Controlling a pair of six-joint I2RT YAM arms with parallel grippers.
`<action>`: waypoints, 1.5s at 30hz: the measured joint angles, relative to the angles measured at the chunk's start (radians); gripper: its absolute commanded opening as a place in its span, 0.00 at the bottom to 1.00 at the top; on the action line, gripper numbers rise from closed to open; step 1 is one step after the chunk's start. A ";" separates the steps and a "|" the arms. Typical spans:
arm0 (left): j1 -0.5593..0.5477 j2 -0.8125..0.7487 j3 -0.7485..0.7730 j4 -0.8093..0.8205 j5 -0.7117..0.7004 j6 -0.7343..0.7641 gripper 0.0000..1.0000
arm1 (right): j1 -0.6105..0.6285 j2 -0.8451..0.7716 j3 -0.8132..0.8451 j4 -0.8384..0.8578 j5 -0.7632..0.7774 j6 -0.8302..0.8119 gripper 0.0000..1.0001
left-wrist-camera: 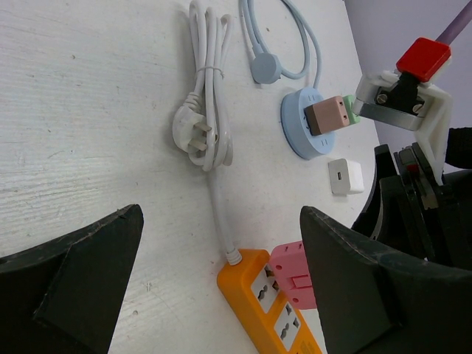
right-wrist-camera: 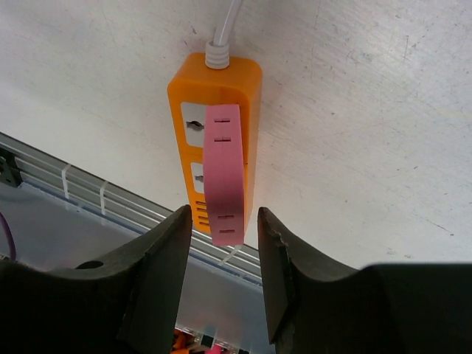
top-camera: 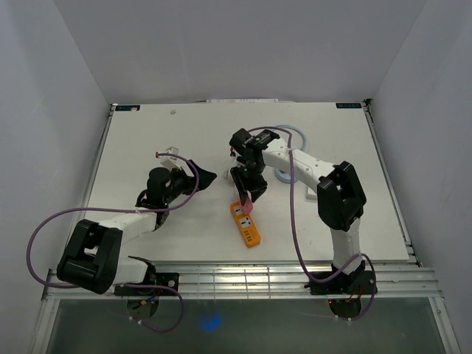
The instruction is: Insert the plug
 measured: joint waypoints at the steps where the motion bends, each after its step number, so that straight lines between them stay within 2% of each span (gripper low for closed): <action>1: 0.000 0.000 0.000 0.000 0.000 0.000 0.98 | 0.000 -0.005 -0.012 0.010 0.004 0.003 0.47; 13: 0.000 0.000 0.000 0.000 0.000 0.003 0.98 | 0.007 -0.073 -0.130 0.144 0.066 0.072 0.47; 25: 0.000 0.000 0.000 0.000 0.000 0.004 0.98 | 0.040 -0.130 -0.222 0.239 0.114 0.124 0.38; 34: 0.000 0.000 0.000 0.000 0.000 0.004 0.98 | 0.060 -0.153 -0.262 0.271 0.154 0.151 0.14; 45: 0.000 0.000 0.000 0.000 0.000 0.004 0.98 | 0.093 -0.187 -0.309 0.296 0.229 0.154 0.10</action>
